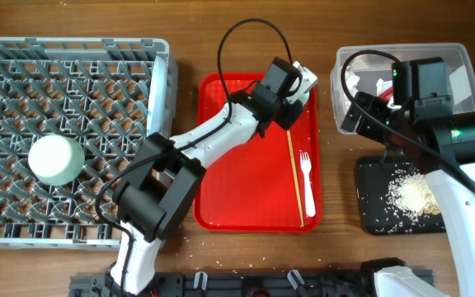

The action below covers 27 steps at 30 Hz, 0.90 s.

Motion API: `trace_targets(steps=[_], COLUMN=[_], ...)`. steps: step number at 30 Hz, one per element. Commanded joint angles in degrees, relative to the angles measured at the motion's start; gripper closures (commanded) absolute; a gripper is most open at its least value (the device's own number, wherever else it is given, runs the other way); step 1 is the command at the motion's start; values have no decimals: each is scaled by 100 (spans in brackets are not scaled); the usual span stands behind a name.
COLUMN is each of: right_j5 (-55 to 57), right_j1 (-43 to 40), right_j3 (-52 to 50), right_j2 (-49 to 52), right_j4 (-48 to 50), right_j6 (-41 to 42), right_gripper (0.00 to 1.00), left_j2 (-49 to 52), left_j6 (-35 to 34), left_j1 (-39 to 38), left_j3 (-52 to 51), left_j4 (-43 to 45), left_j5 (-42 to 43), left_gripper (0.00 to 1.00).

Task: Sort waste into correct bins and load items into the dishwasher rack
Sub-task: 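Carry the yellow cup to the rack's back row with left gripper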

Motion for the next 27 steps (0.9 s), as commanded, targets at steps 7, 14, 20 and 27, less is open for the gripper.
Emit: trace_targets(steps=[7,14,20,27], right_j5=[74,74,74,74], right_j1=[-9,-9,-9,-9], right_j3=[33,33,33,33], right_j2=[-20,-20,-20,-20], right_j4=[13,13,13,13], right_j6=[-70,-72,-70,-72], right_gripper=[0,0,0,0], left_j2=[-341,-901,-1974,-3554], left_j6=[-306,-1023,-1360,-2618], left_j1=[28,28,144,1683], left_j3=[33,33,33,33], left_j4=[-33,-164,-629,-1606], left_j5=[-120,-118,-120,1014], left_gripper=[96,96,96,96])
